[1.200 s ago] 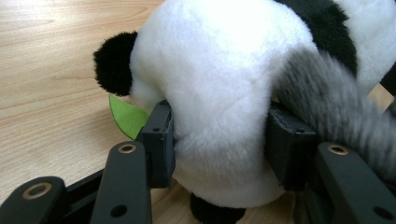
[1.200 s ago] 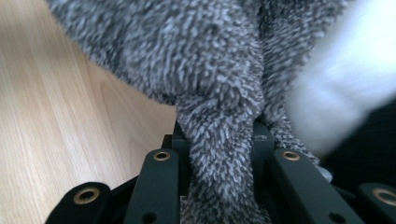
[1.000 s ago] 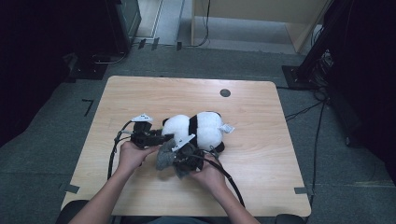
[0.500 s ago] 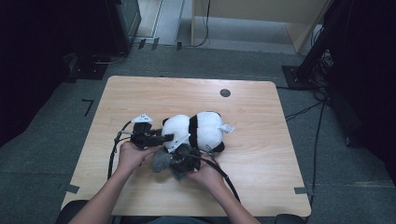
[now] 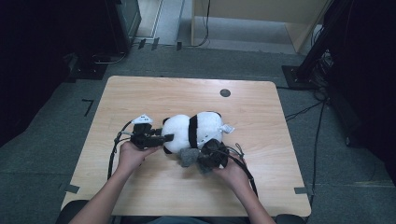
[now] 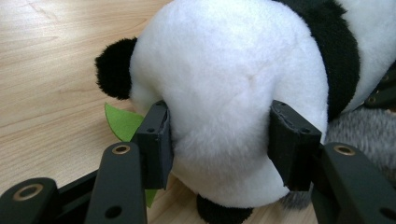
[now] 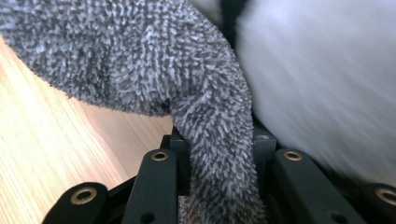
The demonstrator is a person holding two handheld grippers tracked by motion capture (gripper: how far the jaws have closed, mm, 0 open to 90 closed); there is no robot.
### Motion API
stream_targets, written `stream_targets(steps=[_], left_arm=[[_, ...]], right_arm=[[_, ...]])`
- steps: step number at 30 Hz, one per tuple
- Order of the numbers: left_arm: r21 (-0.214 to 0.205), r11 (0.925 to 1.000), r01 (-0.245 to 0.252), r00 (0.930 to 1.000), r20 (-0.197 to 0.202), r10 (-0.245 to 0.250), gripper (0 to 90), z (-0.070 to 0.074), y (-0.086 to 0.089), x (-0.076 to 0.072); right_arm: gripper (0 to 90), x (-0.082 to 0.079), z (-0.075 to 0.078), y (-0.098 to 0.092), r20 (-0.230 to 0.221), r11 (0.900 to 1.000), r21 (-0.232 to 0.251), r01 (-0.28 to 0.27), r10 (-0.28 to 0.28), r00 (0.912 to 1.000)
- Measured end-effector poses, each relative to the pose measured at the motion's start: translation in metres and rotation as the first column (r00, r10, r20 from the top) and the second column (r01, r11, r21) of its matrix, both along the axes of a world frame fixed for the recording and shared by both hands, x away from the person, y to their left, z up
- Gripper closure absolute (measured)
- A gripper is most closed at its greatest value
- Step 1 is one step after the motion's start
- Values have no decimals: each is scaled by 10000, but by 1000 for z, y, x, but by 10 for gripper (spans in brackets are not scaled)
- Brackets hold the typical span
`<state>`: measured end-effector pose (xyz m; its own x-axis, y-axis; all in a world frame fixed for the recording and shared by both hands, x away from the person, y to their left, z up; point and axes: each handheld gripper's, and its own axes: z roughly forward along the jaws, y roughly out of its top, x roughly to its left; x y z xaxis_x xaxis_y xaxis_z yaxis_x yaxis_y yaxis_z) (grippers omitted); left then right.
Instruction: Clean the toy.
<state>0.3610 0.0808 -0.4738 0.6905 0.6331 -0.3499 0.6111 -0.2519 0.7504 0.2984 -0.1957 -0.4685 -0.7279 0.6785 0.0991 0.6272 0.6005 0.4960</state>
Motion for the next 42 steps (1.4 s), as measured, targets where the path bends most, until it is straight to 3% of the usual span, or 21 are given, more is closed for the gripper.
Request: stream_targets(steps=[11,19,25,30,32,35,37,40,42], left_arm=[[29,10000,-5,10000,22,5,465,0,-1,0],[11,10000,-13,10000,-1,13,465,0,-1,0],[-21,10000,-34,10000,-20,34,464,-1,-1,0],[7,10000,-15,10000,7,15,464,-1,-1,0],[3,10000,-21,10000,5,21,464,-1,-1,0],[-18,10000,-53,10000,-16,53,464,-1,-1,0],[-9,10000,-63,10000,-8,63,464,-1,-2,-1],[15,10000,-59,10000,-11,59,464,0,-2,-1],[6,10000,-64,10000,-30,64,465,0,-2,-1]], right_arm=[[713,-1,1,-46,-247,9964,24,852,-851,9961],[714,1,0,-87,-368,9834,15,1813,-1811,9828],[716,3,11,-110,31,9620,379,2705,-2708,9626],[720,1,33,-128,653,9220,1411,3606,-3721,9259],[722,-2,47,-129,1009,9128,1874,3630,-3855,9172],[722,-7,65,-119,1465,9200,2202,3242,-3597,9215],[722,-9,74,-106,1699,9306,2331,2821,-3246,9305],[722,-9,84,-85,1847,9377,2681,2210,-2751,9435],[722,-7,86,-69,1920,9477,2647,1781,-2328,9534]])
